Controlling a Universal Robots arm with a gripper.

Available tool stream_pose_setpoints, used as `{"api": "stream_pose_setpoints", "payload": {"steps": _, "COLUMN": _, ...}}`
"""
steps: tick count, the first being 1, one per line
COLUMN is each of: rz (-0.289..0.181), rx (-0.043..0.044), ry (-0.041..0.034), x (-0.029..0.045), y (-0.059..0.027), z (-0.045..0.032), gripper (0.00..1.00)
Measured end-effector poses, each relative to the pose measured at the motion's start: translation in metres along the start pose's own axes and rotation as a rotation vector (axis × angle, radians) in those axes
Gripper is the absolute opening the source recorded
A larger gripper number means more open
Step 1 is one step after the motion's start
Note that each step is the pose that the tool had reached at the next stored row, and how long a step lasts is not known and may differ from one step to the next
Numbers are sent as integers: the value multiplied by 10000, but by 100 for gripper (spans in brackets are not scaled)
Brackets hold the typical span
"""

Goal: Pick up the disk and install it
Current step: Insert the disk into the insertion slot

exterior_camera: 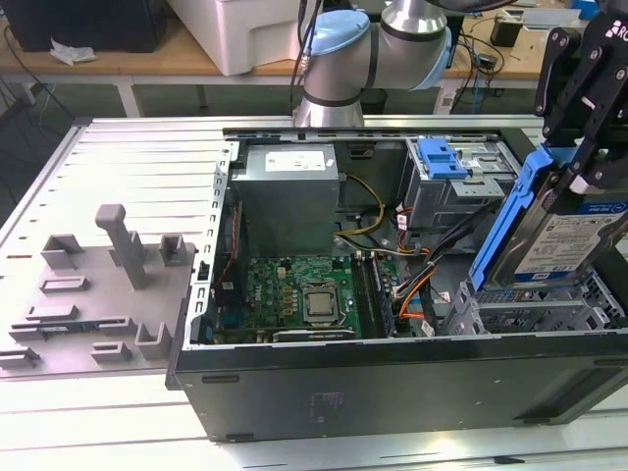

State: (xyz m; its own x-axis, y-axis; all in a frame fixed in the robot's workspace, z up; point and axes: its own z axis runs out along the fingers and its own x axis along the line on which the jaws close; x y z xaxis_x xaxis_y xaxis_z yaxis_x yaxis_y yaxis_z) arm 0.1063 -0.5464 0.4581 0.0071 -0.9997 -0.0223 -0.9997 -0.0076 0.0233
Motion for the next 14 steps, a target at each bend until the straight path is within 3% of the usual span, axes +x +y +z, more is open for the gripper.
{"api": "stream_pose_setpoints", "payload": {"steps": 14, "rz": 13, "rx": 0, "ry": -27, "x": 13, "y": -18, "z": 26, "gripper": 37}}
